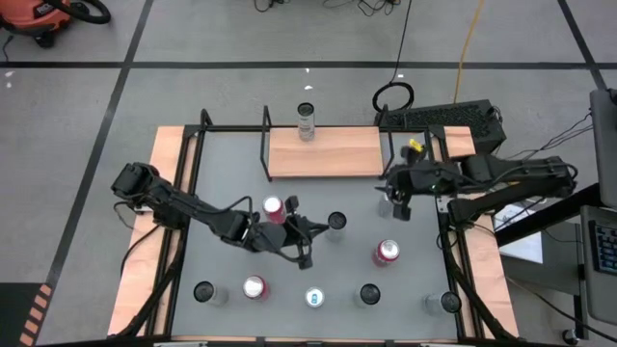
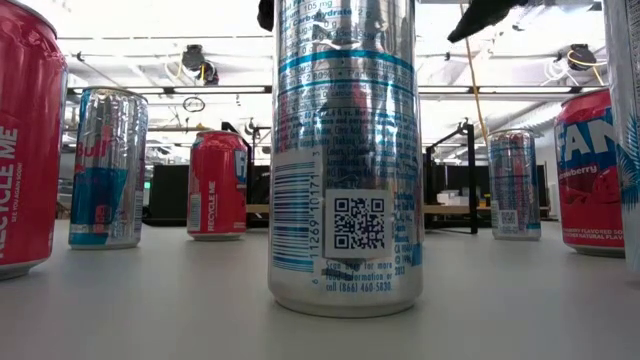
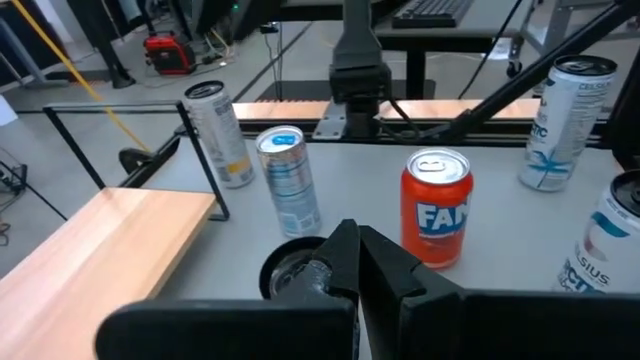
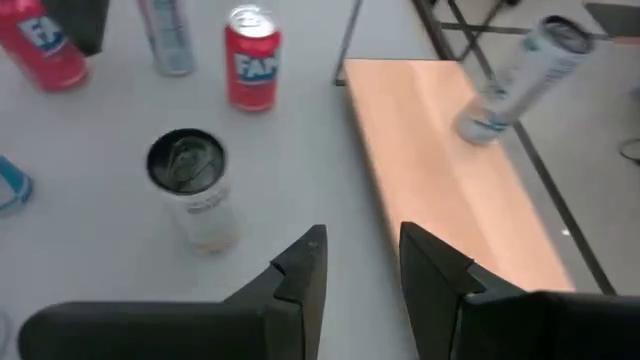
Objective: Place canned beverage on shelf
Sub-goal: Put the top right white yellow soda can on the shelf
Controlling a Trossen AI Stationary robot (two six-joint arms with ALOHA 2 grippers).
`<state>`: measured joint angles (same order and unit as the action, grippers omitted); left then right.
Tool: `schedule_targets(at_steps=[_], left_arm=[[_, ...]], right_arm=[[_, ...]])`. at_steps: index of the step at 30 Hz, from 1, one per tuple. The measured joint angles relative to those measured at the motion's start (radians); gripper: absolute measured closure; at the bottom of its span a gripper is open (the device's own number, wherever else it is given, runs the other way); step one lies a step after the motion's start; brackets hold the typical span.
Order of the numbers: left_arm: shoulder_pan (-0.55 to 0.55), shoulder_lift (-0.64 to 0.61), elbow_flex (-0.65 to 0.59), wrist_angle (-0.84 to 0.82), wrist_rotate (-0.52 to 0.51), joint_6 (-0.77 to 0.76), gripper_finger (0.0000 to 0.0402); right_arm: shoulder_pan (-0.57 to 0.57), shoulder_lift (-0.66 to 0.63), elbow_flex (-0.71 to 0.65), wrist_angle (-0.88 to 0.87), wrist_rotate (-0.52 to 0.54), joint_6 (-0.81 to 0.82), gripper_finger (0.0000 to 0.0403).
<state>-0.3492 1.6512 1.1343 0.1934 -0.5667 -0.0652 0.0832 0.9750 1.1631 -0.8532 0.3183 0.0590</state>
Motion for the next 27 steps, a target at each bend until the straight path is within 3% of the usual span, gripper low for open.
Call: schedule_targets(at_steps=[7,12,27], left_arm=[[0.000,0.000,0.000,0.000,0.000,-0.005,0.0396],[0.000,0.000,0.000,0.000,0.000,0.001,0.0396],[0.003,0.000,0.000,-0.063,0.000,0.028,0.0396]], right_arm=[[-0.097,-0.004,0.102,-0.150,0.122,-0.084,0.0312],[-0.206,-0.011,0.106,-0.177,0.126,-0.158,0.0312],[-0.554,-0.005,0.107,-0.306,-0.053,-0.253,0.0303]])
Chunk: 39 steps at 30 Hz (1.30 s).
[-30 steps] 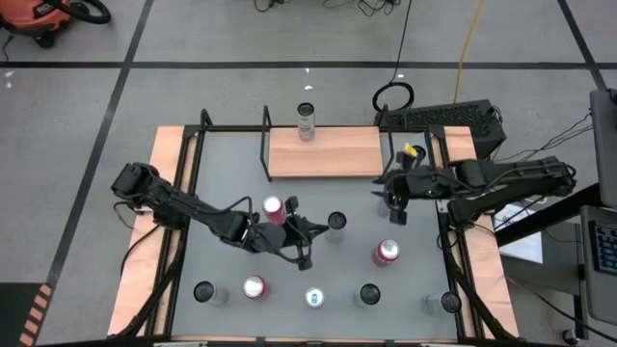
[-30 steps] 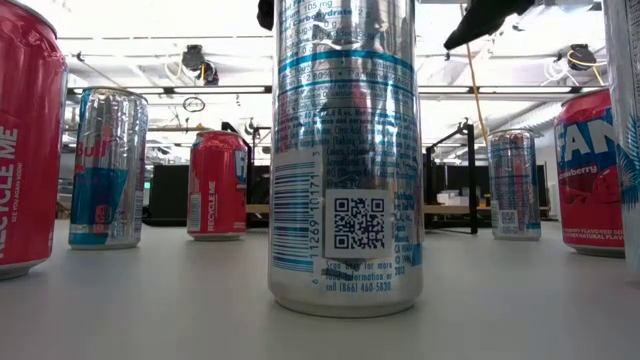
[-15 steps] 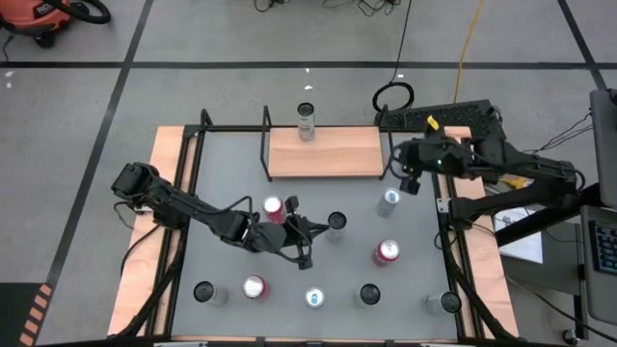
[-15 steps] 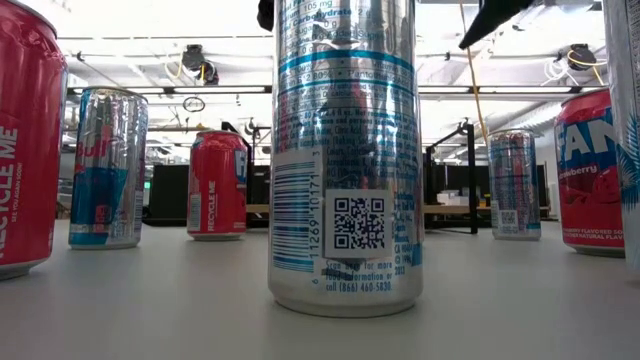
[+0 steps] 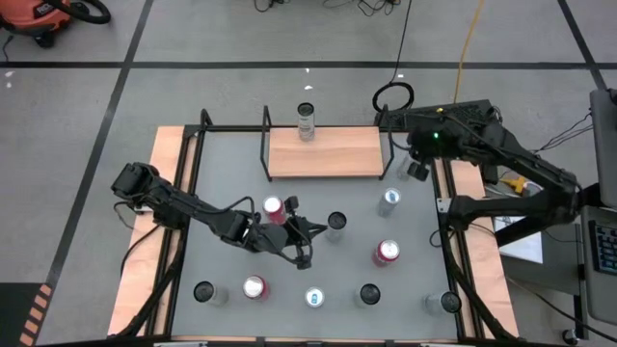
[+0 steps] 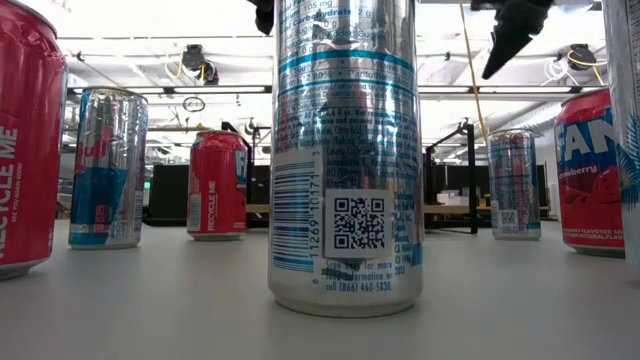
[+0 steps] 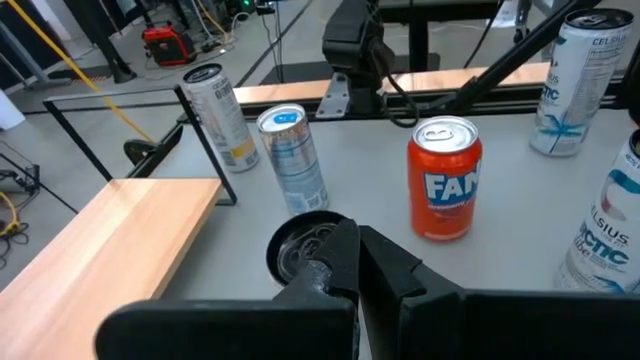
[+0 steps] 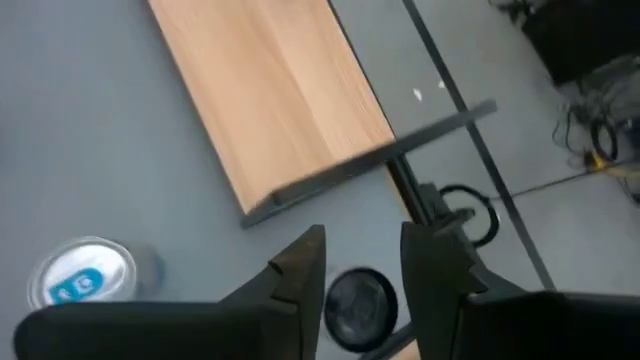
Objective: Place canned beverage on shelf
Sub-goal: Put the top right white yellow soda can on the shelf
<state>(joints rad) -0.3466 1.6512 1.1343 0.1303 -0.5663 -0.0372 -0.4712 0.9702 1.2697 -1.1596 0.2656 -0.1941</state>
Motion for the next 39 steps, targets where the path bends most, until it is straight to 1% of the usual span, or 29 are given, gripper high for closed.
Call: schedule_targets(at_steps=[4,8,12,16,22,24,26,29,35,39], left_arm=[[0.000,0.000,0.000,-0.005,0.000,0.009,0.0396],[0.000,0.000,0.000,-0.008,0.001,0.018,0.0396],[-0.001,0.000,0.000,-0.009,0.001,0.017,0.0396],[-0.004,0.000,0.000,-0.009,0.006,-0.008,0.0396],[-0.005,0.000,0.000,-0.007,0.006,-0.010,0.0396],[-0.005,0.000,0.000,-0.005,0.005,-0.010,0.0396],[-0.005,0.000,0.000,-0.004,0.005,-0.010,0.0396],[-0.005,0.000,0.000,-0.005,0.004,-0.010,0.0396],[-0.005,0.000,0.000,-0.005,0.002,-0.011,0.0396],[-0.005,0.000,0.000,-0.006,-0.001,-0.010,0.0396]], right_arm=[[-0.075,0.015,0.000,-0.005,-0.062,-0.028,0.0281],[-0.126,0.036,0.000,-0.005,-0.065,-0.058,0.0260],[-0.147,0.039,0.000,-0.011,-0.063,-0.055,0.0245],[-0.166,0.044,0.000,-0.093,-0.062,-0.022,0.0226],[-0.206,0.063,0.000,-0.169,-0.063,0.002,0.0176],[-0.219,0.075,0.000,-0.178,-0.092,-0.012,0.0159],[-0.233,0.087,-0.006,-0.172,-0.137,-0.033,0.0143],[-0.253,0.110,-0.031,-0.161,-0.163,-0.076,0.0125],[-0.307,0.159,-0.066,-0.144,-0.163,-0.128,0.0103],[-0.346,0.180,-0.067,-0.093,-0.163,-0.143,0.0094]])
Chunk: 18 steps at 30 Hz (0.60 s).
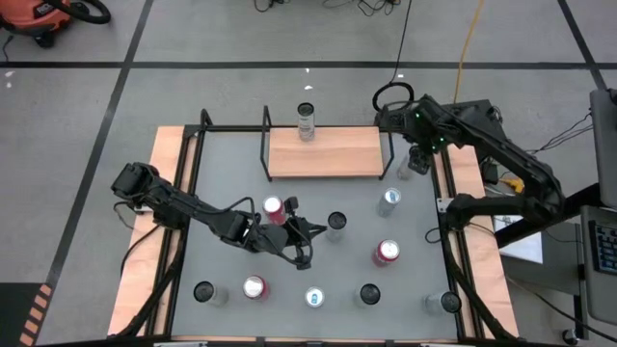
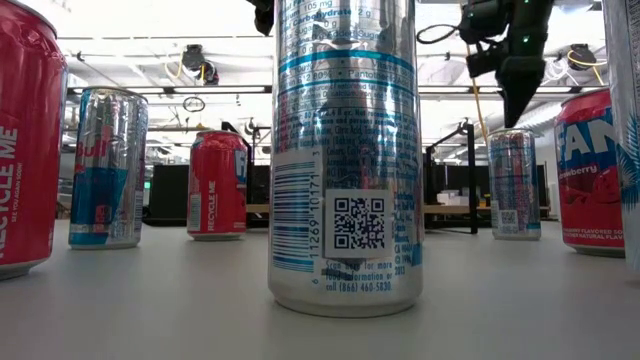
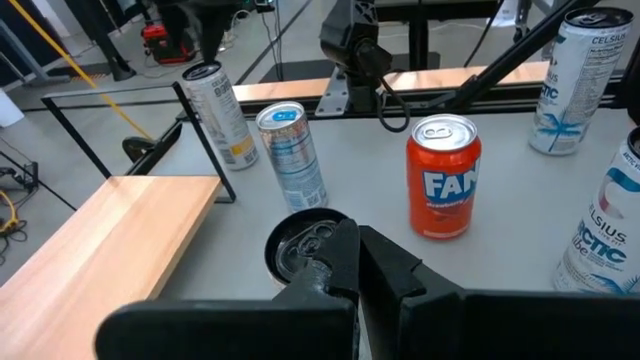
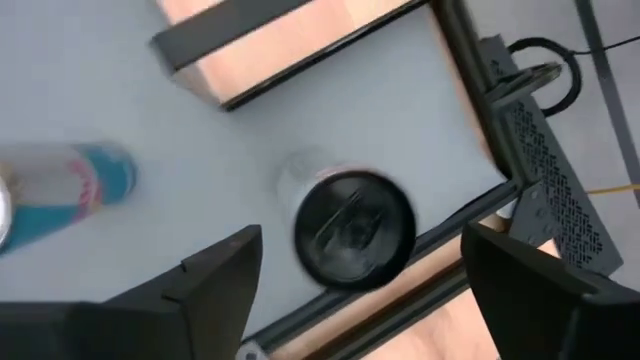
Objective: Place canned beverage on shelf
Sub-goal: Put the top right white yellow soda can on the shelf
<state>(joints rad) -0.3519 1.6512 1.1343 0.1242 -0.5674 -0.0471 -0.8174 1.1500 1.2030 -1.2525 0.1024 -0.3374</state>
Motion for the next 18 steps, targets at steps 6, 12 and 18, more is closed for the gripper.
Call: schedule_targets(at_steps=[6,12,18], left_arm=[[0.000,0.000,0.000,-0.002,-0.009,0.001,0.0396],[0.000,0.000,0.000,-0.002,-0.010,0.009,0.0396],[0.000,0.000,0.000,-0.003,-0.010,0.008,0.0396]], right_arm=[[-0.038,0.053,0.000,-0.003,-0.001,0.007,0.0072],[-0.042,0.092,0.000,-0.001,-0.003,0.025,0.0067],[-0.042,0.129,0.000,-0.005,-0.002,0.041,0.0067]])
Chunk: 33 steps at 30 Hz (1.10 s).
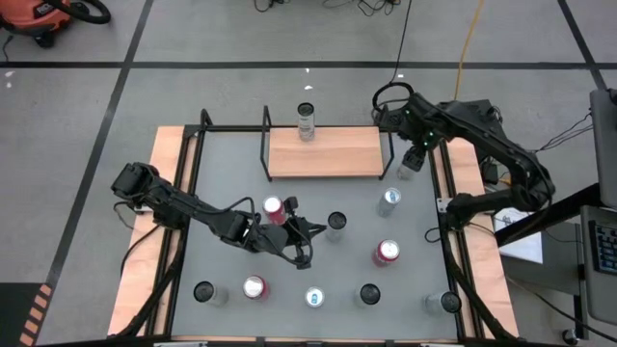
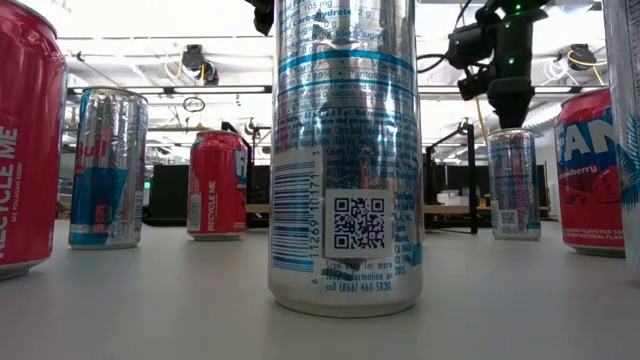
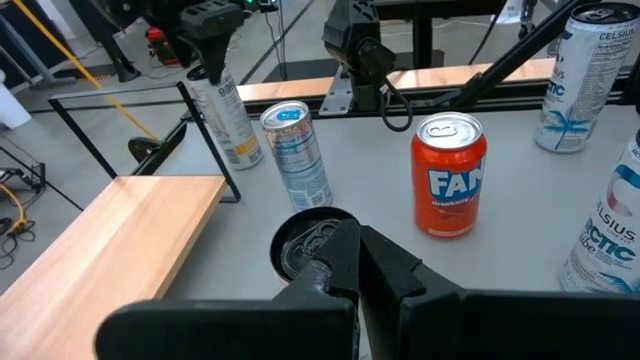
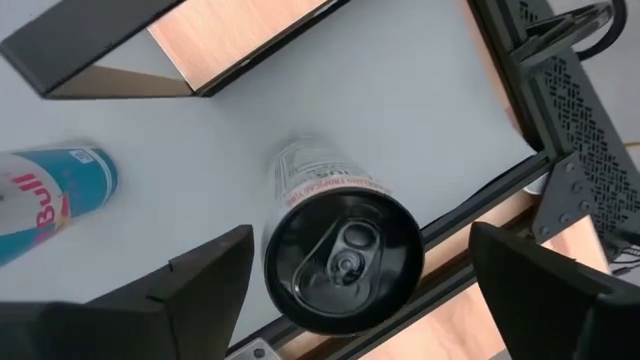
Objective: Place canned beverage on shelf
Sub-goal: Put the top right white yellow soda can on the shelf
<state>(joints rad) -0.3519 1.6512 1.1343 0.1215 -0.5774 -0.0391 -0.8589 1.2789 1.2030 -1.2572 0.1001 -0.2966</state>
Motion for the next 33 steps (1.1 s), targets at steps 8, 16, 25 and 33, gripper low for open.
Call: schedule_targets(at_steps=[8,16,25,33], left_arm=[[-0.002,0.000,0.000,-0.001,0.000,-0.006,0.0396],[-0.011,0.000,0.000,-0.004,0.000,-0.006,0.0396],[-0.011,0.000,0.000,-0.003,0.000,-0.007,0.0396],[-0.011,0.000,0.000,-0.003,0.000,-0.007,0.0396]], right_arm=[[0.000,0.043,0.000,-0.030,0.001,0.025,0.0077],[0.000,0.061,0.000,-0.072,-0.002,0.056,0.0110],[0.000,0.063,-0.036,-0.052,-0.023,0.054,0.0144],[0.000,0.060,-0.035,-0.054,-0.018,0.065,0.0196]])
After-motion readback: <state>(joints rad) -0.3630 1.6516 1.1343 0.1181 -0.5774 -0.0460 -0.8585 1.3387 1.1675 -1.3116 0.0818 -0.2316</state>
